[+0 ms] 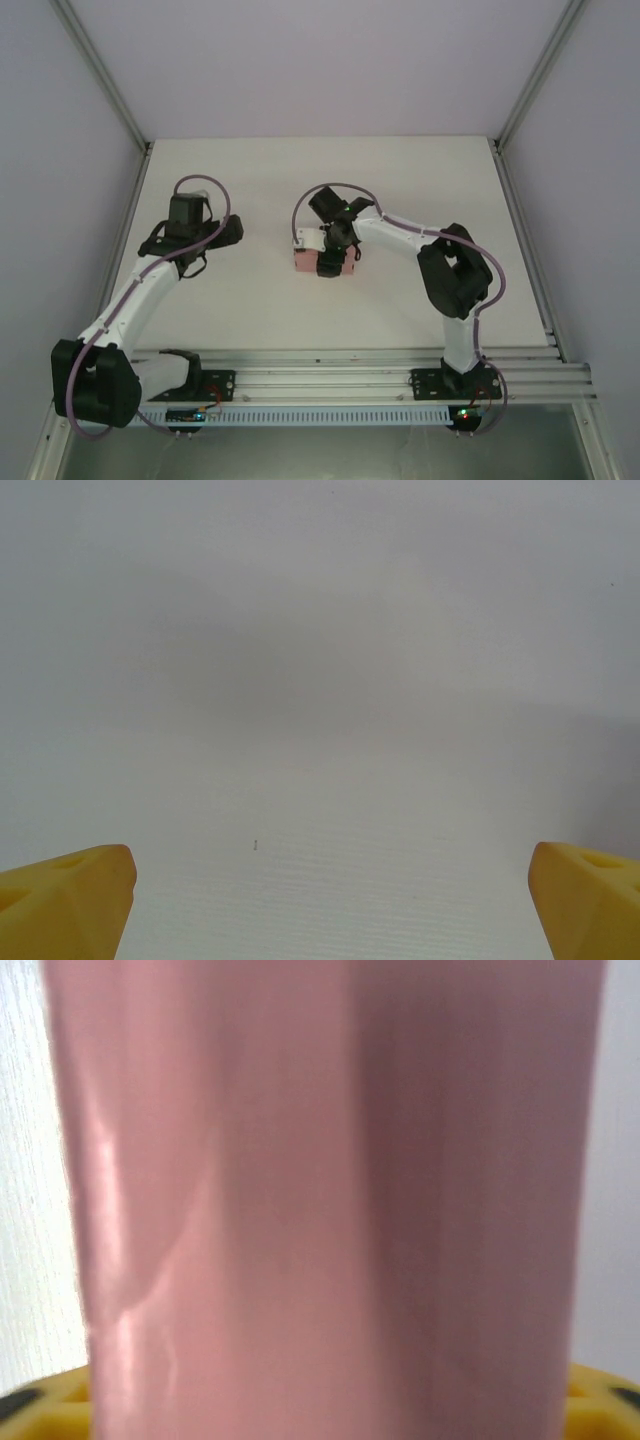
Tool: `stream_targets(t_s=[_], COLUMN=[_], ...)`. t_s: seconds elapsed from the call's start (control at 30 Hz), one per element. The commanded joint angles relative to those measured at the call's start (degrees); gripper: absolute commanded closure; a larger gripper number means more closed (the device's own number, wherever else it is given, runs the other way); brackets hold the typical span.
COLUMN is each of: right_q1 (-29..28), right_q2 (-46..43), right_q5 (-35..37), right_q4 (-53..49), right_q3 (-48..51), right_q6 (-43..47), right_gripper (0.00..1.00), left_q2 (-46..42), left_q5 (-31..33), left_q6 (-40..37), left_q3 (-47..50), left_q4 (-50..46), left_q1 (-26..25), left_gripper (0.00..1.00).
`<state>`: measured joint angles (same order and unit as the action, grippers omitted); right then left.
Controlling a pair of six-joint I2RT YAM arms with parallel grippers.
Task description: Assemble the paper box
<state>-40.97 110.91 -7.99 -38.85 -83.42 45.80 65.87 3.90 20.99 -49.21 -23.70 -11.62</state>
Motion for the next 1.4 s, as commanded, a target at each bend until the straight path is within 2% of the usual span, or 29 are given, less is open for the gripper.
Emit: stream_targets(t_s=[0.0,0.13,0.23,0.43,0.5,0.6,0.67,0.73,0.87,0.97,1.23,1.37], right_q1=[0.19,0.03,-0.24,-0.49,-0.25,0.34,0.63,0.63,0.38,0.45,-0.31,-0.34], right_q2=[0.10,-1.24,-2.51,-4.40,-3.81,-2.84,-2.50,-2.13,-2.24,-3.61,-6.06,-6.98], right_q5=[2.02,5.21,11.20,23.27,24.21,21.63,19.75,20.11,20.00,18.10,13.34,7.80], right_q4=[-1.41,-0.96,2.76,25.06,30.79,33.73,34.83,36.52,36.60,34.06,19.12,9.55], right_q3=[-2.19,-2.32,-1.28,8.19,10.36,11.82,12.76,14.03,16.93,17.76,15.60,11.26], right_q6=[0.52,1.07,2.38,11.07,13.12,14.22,14.14,14.35,15.29,14.87,8.23,5.35], right_gripper=[0.65,0.69,0.69,0.68,0.68,0.67,0.61,0.61,0.55,0.42,0.08,0.02], left_q2=[-1.84,-1.91,-2.15,-2.95,-3.26,-3.59,-3.66,-3.86,-4.04,-3.88,-3.60,-3.61], left_q5=[-0.75,-0.74,-0.58,0.52,0.71,0.30,0.11,0.15,0.07,-0.01,-0.41,-0.66], left_q6=[-0.85,-0.95,-0.93,-0.78,-1.00,-1.19,-1.22,-1.26,-1.57,-1.70,-1.90,-2.27], left_q3=[0.16,-0.01,0.21,0.85,1.18,1.65,1.83,2.04,2.33,2.28,2.08,2.14], left_q4=[1.21,1.23,1.38,1.55,1.90,2.62,2.87,3.05,3.12,3.41,3.23,3.30], left_q1=[0.28,0.28,0.28,0.28,0.28,0.26,0.28,0.28,0.26,0.27,0.28,0.33], left_gripper=[0.00,0.01,0.01,0.00,0.01,0.00,0.00,0.01,0.00,0.01,0.01,0.01])
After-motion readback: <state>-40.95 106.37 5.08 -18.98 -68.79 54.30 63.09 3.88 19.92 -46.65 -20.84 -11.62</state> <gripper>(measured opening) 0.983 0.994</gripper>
